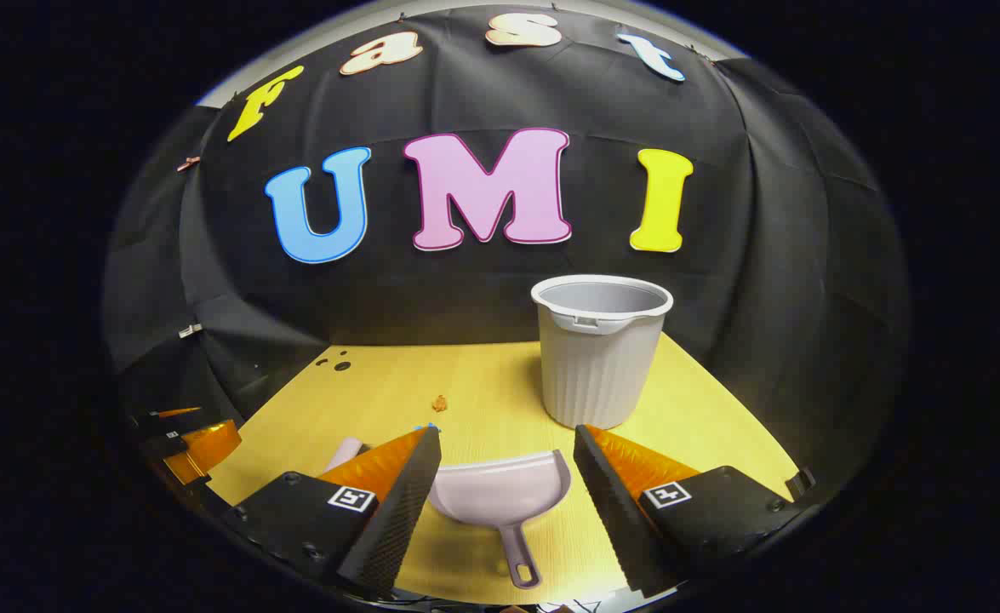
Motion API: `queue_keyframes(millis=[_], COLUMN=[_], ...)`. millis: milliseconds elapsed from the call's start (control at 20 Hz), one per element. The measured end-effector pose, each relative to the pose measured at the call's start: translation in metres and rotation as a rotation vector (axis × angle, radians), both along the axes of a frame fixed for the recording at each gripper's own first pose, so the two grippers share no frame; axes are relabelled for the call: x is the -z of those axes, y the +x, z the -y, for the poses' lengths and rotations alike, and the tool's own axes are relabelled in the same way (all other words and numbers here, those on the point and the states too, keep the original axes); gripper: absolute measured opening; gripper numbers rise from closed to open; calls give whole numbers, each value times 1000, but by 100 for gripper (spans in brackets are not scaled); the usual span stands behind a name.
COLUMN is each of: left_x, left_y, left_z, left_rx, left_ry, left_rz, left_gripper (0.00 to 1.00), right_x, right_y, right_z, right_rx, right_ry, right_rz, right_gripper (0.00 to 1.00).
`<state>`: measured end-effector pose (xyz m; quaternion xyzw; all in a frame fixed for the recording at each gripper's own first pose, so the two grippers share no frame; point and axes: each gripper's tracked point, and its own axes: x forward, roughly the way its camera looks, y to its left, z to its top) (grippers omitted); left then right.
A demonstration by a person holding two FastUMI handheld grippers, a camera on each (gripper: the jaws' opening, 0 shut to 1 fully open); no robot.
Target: Pick up the small broom and dustpan from the desktop, sweep the trash into the dustpan with the broom, and then empty the trash into the garbage bin.
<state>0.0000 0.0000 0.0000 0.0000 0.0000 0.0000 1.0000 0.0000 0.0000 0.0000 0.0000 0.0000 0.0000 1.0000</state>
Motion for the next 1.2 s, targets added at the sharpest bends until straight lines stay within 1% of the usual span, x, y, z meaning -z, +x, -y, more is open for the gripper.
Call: queue_keyframes(millis=[150,250,300,350,400,500,700,900,1100,1200], left_x=[3,7,13,21,28,32,44,71,114,134], left_y=[6,8,13,15,17,17,24,34,49,58], left_z=[-3,-1,3,3,5,7,6,7,6,5], left_rx=[3,7,16,7,8,11,1,10,-10,-16], left_ry=[31,33,48,76,83,66,43,21,-31,-21], left_rz=[-1,-15,-32,-47,-62,-75,-115,-204,-363,-432], left_gripper=[98,98,98,98,98,98,98,98,98,96], right_x=[14,18,18,20,25,30,37,54,82,96], right_y=[4,3,3,4,8,12,19,26,35,38], right_z=[1,5,14,18,21,18,13,8,3,1], right_rx=[3,14,34,44,47,40,10,-27,-63,-80], right_ry=[-22,-28,-16,-2,20,31,18,18,-17,-31], right_rz=[-53,-69,-72,-79,-97,-117,-146,-211,-296,-341], right_gripper=[99,99,99,99,99,99,99,99,99,99])
